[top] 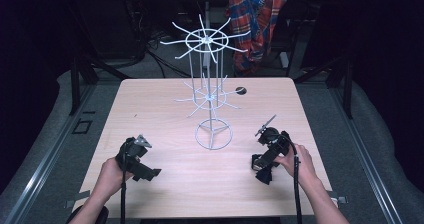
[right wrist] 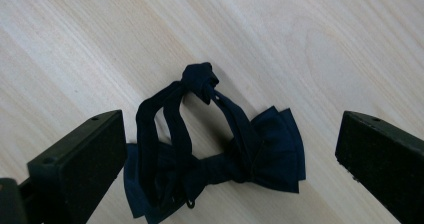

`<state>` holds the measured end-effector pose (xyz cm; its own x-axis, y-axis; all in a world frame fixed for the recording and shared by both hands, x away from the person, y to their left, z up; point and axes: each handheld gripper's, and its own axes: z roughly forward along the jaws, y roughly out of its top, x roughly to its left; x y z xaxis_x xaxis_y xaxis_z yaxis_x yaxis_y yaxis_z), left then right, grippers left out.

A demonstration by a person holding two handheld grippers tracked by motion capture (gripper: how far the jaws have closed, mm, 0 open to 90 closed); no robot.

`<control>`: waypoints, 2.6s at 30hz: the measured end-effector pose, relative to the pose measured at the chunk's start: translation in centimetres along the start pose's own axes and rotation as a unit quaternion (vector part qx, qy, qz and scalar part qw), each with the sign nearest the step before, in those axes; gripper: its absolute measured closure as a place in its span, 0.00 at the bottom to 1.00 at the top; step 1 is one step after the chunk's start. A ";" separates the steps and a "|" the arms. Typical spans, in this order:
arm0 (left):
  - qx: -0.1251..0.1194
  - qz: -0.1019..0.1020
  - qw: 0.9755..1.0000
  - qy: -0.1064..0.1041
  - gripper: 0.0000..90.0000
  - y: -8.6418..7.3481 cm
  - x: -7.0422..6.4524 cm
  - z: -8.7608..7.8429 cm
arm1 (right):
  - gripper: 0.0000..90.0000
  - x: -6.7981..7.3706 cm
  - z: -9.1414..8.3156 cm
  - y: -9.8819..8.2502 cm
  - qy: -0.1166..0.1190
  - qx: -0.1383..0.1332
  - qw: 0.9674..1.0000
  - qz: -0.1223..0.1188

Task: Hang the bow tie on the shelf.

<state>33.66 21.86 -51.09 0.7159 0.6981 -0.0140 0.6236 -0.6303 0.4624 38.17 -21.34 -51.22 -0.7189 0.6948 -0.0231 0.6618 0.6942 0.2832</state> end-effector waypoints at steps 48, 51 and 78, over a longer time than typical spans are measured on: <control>0.000 0.003 1.000 0.001 0.00 0.0 0.0 -0.1 | 0.98 1.4 0.6 0.4 -0.051 0.004 0.998 -0.032; -0.001 0.003 1.000 0.000 0.00 0.0 0.0 -0.1 | 0.99 1.4 -0.5 0.4 -0.046 -0.025 0.998 -0.022; -0.001 0.003 1.000 0.000 0.00 0.1 -0.1 0.0 | 0.99 2.2 -5.5 0.2 -0.053 -0.140 0.989 -0.018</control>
<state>33.60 21.75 -51.05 0.7198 0.6941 -0.0113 0.6185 -0.6338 0.4646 35.54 -20.66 -45.93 -0.7043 0.6971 -0.1342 0.5412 0.6495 0.5341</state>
